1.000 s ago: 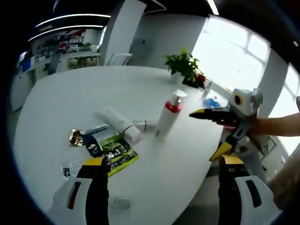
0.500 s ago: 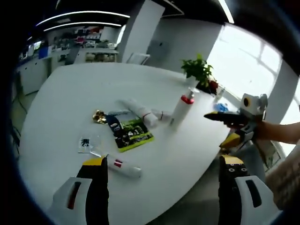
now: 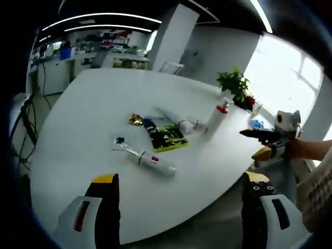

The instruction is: Arrange the skincare products in the storage area until every visible bottle or jar stands upright without overlapping.

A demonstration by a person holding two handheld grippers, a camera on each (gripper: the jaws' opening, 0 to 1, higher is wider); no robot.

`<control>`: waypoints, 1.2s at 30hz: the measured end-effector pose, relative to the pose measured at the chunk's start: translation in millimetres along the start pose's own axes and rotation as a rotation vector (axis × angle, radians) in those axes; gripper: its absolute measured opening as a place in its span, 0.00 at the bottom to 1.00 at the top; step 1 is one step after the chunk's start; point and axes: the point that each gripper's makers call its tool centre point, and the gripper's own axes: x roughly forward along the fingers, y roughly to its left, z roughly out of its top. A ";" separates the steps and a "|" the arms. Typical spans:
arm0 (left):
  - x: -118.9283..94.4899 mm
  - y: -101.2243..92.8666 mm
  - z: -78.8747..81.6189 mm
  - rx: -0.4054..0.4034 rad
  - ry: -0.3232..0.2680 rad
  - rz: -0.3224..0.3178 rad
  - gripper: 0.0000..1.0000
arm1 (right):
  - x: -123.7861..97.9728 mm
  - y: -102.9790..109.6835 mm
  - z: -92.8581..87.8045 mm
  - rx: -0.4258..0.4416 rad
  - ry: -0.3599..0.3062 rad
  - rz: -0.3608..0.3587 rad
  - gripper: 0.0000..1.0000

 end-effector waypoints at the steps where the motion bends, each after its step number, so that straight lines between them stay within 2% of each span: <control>1: -0.2 1.0 -0.8 -0.005 0.003 0.005 0.97 | 0.5 -0.4 0.8 -0.001 -0.003 0.000 0.96; 4: -0.2 2.4 5.9 -0.006 -0.023 0.017 0.97 | 0.6 -1.7 -0.7 0.010 0.000 -0.002 0.96; 9: 1.7 4.4 -0.3 0.019 -0.001 0.021 0.97 | 1.5 -1.2 -5.3 -0.019 0.023 -0.013 0.94; 10: 1.7 4.7 -0.2 0.018 -0.003 0.020 0.97 | 2.4 -1.6 -7.7 -0.048 0.039 -0.020 0.95; 15: 0.0 11.3 2.0 -0.023 -0.021 0.023 0.97 | 5.3 3.0 -14.5 -0.077 0.076 0.003 0.93; 27: 0.1 10.0 0.0 -0.025 -0.017 0.017 0.97 | 7.1 7.3 -16.0 -0.052 0.098 0.015 0.89; 31: 0.6 9.2 -0.7 -0.020 -0.016 0.010 0.97 | 6.0 -3.1 -13.1 0.022 0.079 -0.016 0.87; 36: 2.3 8.8 -3.6 -0.023 -0.003 -0.002 0.97 | 1.6 -13.2 -8.0 0.018 0.082 -0.036 0.87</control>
